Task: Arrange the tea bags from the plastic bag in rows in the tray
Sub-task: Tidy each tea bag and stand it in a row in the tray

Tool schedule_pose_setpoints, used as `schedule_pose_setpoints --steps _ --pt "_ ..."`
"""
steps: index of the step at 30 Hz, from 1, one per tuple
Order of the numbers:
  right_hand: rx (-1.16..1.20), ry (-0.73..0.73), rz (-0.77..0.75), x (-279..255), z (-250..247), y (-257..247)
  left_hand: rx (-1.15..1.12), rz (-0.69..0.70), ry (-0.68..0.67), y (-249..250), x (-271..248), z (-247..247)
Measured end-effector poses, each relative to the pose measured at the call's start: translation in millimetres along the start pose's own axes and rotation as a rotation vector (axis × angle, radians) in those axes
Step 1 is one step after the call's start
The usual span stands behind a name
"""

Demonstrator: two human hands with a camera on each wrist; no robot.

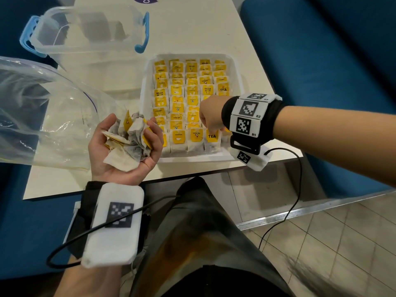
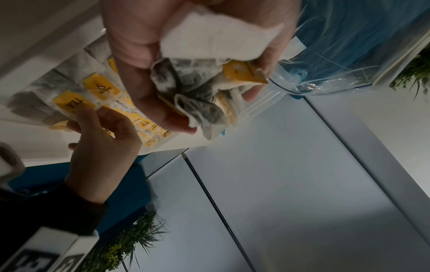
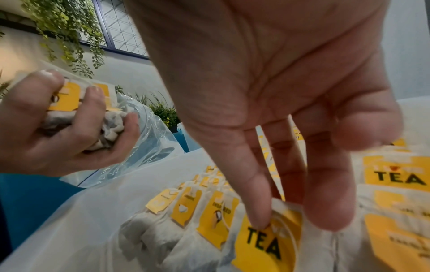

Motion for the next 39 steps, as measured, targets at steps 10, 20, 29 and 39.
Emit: schedule_pose_setpoints --steps 10,20,29,39 --pt "0.178 0.171 -0.082 -33.4 -49.6 1.0 0.009 -0.041 -0.014 -8.7 1.0 3.4" --pt "0.751 0.604 -0.54 -119.9 -89.2 -14.0 0.193 0.018 -0.021 -27.4 10.3 20.9" --pt "0.513 0.805 -0.666 -152.9 -62.5 -42.6 0.346 0.175 -0.05 -28.9 23.1 27.6" --pt "0.568 0.794 -0.583 -146.9 -60.9 -39.9 0.312 0.122 -0.057 -37.2 24.8 31.3"
Point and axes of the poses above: each hand's wrist, its own x-axis towards the middle knuckle, its own z-axis out of the palm, y = z × x, the point moved 9 cm from there along x, towards the middle knuckle, and after that the axes turned 13 degrees about z, right-handed, at the moved point
